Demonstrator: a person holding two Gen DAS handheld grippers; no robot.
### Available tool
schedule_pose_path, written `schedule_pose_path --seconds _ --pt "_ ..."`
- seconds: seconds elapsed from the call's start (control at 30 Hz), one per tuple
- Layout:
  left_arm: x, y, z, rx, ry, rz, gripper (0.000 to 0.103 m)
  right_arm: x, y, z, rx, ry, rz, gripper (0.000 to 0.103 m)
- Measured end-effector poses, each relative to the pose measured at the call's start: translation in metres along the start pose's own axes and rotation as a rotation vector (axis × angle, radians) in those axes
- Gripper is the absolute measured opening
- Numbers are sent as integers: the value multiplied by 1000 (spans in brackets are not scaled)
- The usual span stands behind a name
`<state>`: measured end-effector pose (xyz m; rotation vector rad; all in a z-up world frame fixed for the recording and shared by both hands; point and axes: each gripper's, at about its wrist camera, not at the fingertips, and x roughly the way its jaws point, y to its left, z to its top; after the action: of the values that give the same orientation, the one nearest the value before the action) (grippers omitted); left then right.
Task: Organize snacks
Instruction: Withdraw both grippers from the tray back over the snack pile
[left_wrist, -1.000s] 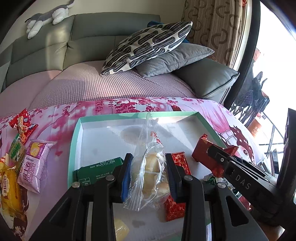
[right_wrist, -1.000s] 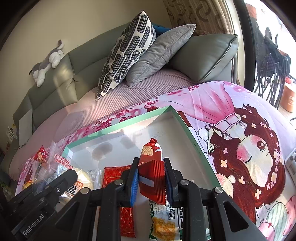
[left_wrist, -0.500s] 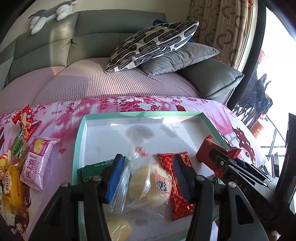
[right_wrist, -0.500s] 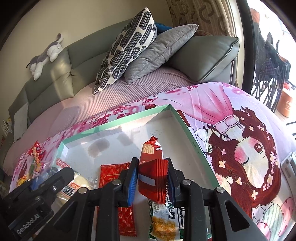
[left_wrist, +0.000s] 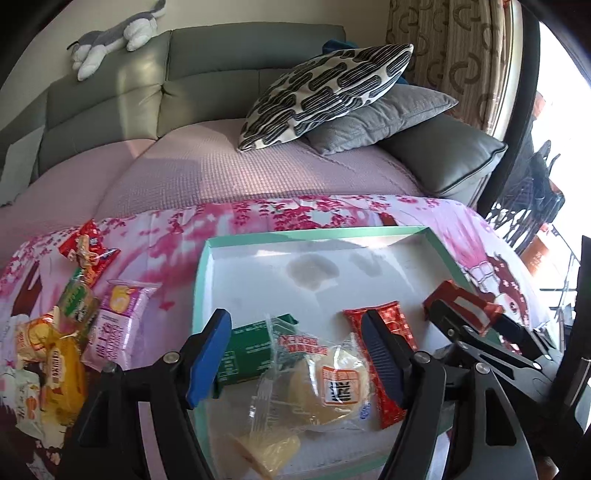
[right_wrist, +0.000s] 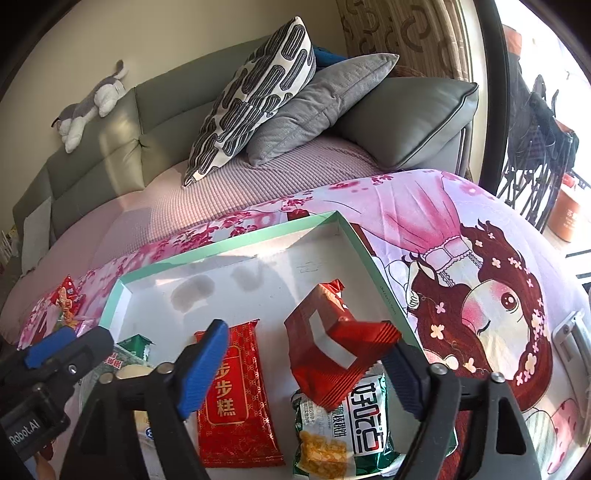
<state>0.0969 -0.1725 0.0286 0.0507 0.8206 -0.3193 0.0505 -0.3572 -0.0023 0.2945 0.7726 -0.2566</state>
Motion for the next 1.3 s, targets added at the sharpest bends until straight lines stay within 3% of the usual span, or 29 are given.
schedule_pose_path --seconds 0.13,0.27,0.43,0.7,1.3 --pt "4 3 0 14 9 81 83 0 2 0 -21 -11 -19 103" --pt "6 9 0 -3 9 121 83 0 3 0 -30 -19 -35 103" --pt "13 10 -2 21 33 250 83 1 1 -1 -27 -17 -52 103" --pt "9 12 -3 6 12 358 83 1 3 -1 -35 -8 -61 103" --pt "-5 23 -1 7 70 361 83 -19 17 4 -91 36 -89 103"
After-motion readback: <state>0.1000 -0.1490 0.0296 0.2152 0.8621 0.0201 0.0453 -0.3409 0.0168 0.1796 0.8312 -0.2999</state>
